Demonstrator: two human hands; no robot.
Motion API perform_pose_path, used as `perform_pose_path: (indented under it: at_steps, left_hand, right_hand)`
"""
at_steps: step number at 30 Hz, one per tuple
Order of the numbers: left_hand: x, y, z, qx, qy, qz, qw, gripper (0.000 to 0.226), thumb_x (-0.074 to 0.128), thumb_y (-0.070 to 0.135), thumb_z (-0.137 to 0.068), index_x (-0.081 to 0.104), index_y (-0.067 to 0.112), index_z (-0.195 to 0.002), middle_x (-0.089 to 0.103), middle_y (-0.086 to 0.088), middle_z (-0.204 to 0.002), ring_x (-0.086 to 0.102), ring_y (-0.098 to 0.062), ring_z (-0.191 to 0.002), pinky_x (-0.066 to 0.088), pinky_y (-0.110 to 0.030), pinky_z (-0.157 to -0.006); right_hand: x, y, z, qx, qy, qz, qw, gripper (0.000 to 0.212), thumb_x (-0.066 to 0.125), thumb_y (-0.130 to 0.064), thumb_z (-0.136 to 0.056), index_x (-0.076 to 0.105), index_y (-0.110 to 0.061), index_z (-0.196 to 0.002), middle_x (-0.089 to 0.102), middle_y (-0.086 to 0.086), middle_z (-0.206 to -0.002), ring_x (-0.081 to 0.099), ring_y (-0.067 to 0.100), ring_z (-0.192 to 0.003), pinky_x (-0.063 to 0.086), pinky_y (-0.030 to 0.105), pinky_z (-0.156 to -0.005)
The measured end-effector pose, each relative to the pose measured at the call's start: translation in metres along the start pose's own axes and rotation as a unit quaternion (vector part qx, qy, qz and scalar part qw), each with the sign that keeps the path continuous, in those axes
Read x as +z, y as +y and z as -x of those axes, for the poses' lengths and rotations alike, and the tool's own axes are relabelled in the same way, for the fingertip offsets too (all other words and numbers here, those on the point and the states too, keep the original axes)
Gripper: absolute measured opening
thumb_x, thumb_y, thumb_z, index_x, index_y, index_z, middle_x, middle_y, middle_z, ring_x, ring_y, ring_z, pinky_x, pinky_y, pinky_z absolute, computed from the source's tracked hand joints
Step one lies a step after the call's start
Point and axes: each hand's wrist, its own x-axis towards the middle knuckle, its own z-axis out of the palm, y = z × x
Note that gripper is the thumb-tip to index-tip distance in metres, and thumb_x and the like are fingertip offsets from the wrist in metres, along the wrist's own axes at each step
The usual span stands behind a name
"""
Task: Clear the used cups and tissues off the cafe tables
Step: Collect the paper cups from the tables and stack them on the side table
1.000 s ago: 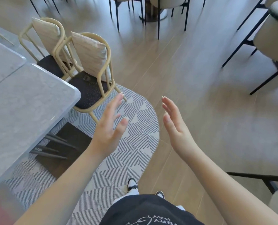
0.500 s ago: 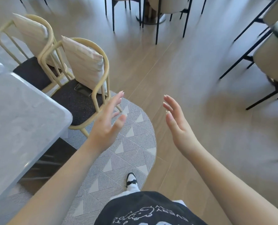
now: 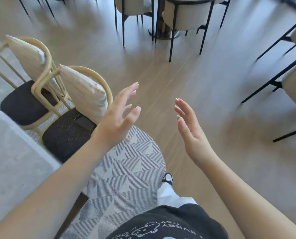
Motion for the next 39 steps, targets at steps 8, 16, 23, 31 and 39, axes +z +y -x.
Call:
perform_pose_path:
  at_steps: [8,16,23,31,39]
  left_hand:
    - [0.024,-0.008,-0.137,-0.026,0.059,0.013,0.998,0.083,0.051,0.052,-0.086,0.032,0.016,-0.157,0.039,0.006,-0.16,0.039,-0.004,-0.146,0.043,-0.026,-0.111]
    - [0.005,-0.035,-0.241,-0.031,0.088,0.024,0.995,0.086,0.059,0.05,-0.084,0.028,0.02,-0.158,0.037,0.005,-0.161,0.04,-0.01,-0.147,0.047,-0.034,-0.11]
    - [-0.045,-0.098,-0.329,-0.048,0.107,0.045,0.992,0.084,0.061,0.049,-0.084,0.03,0.022,-0.158,0.037,0.007,-0.162,0.039,-0.01,-0.147,0.047,-0.034,-0.111]
    - [-0.133,-0.159,-0.438,-0.074,0.124,0.063,0.988,0.082,0.065,0.048,-0.08,0.034,0.032,-0.153,0.039,0.008,-0.16,0.041,-0.008,-0.146,0.045,-0.045,-0.114]
    - [-0.199,-0.199,-0.549,-0.067,0.184,0.07,0.978,0.075,0.064,0.05,-0.082,0.036,0.037,-0.15,0.042,0.009,-0.157,0.042,-0.006,-0.144,0.045,-0.043,-0.114]
  right_hand:
    - [-0.064,0.008,-0.151,-0.014,-0.028,-0.014,0.999,0.056,0.041,-0.042,-0.1,0.028,-0.031,-0.154,0.033,-0.024,-0.156,0.032,-0.004,-0.144,0.03,0.033,-0.121]
    - [-0.076,0.001,-0.286,-0.021,-0.051,-0.028,0.998,0.059,0.043,-0.04,-0.099,0.027,-0.027,-0.155,0.034,-0.019,-0.158,0.035,-0.005,-0.142,0.033,0.028,-0.117]
    - [-0.044,0.012,-0.413,-0.026,-0.087,-0.009,0.996,0.06,0.044,-0.042,-0.098,0.027,-0.03,-0.155,0.032,-0.021,-0.158,0.035,-0.005,-0.142,0.036,0.019,-0.112]
    - [0.009,-0.006,-0.568,-0.034,-0.124,0.014,0.992,0.063,0.046,-0.046,-0.096,0.025,-0.033,-0.155,0.03,-0.024,-0.158,0.033,-0.006,-0.142,0.034,0.008,-0.106]
    - [0.042,-0.014,-0.712,-0.041,-0.135,-0.001,0.99,0.06,0.045,-0.05,-0.094,0.026,-0.042,-0.151,0.032,-0.026,-0.157,0.034,-0.007,-0.141,0.039,0.008,-0.1]
